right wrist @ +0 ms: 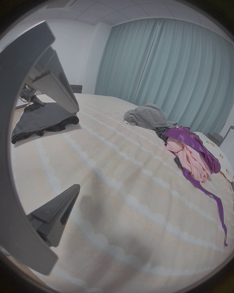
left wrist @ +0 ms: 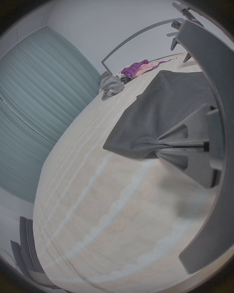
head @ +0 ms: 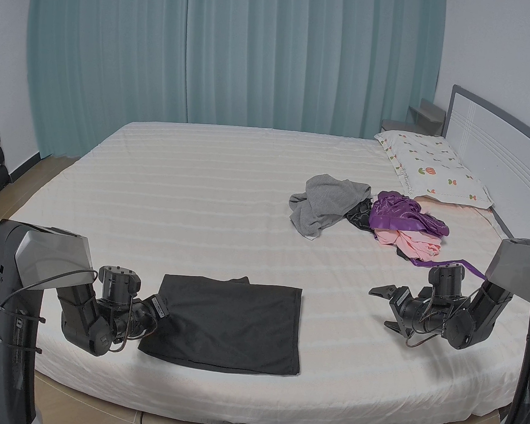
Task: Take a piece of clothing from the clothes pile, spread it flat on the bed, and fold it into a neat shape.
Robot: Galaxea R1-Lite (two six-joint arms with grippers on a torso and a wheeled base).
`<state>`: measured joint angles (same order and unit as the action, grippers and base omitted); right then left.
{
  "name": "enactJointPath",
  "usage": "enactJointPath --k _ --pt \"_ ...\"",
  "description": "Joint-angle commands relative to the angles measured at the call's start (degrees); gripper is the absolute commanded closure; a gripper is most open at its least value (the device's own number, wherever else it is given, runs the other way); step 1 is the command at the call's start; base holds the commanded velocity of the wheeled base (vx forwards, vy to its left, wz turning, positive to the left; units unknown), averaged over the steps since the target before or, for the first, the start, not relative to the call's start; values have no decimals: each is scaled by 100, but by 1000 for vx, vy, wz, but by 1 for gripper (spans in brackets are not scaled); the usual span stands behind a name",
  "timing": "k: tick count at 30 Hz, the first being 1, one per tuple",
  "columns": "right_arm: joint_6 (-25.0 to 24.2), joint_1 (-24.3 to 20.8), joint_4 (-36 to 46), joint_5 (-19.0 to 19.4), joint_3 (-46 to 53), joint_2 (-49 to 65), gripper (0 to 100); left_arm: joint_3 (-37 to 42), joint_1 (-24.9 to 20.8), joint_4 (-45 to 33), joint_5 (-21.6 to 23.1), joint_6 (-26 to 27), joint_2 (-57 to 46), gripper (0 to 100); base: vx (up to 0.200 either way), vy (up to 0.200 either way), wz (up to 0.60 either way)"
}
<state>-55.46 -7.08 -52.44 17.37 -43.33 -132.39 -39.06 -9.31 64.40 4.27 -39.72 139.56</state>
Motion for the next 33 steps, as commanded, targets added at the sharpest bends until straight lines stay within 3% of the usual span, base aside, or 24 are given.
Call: enactJointPath --k 1,9,26,33 --pt "0 -4 -3 3 0 -6 0 12 0 11 -14 -19 -34 100 0 0 0" --pt "0 -4 -3 3 8 -6 0 12 0 20 -242 -27 -16 100 0 0 0" --pt "-9 -4 -3 3 8 3 0 39 44 239 -251 -282 -34 100 0 0 0" --pt "-9 -4 -3 3 8 3 0 47 35 239 -251 -317 -34 100 0 200 0"
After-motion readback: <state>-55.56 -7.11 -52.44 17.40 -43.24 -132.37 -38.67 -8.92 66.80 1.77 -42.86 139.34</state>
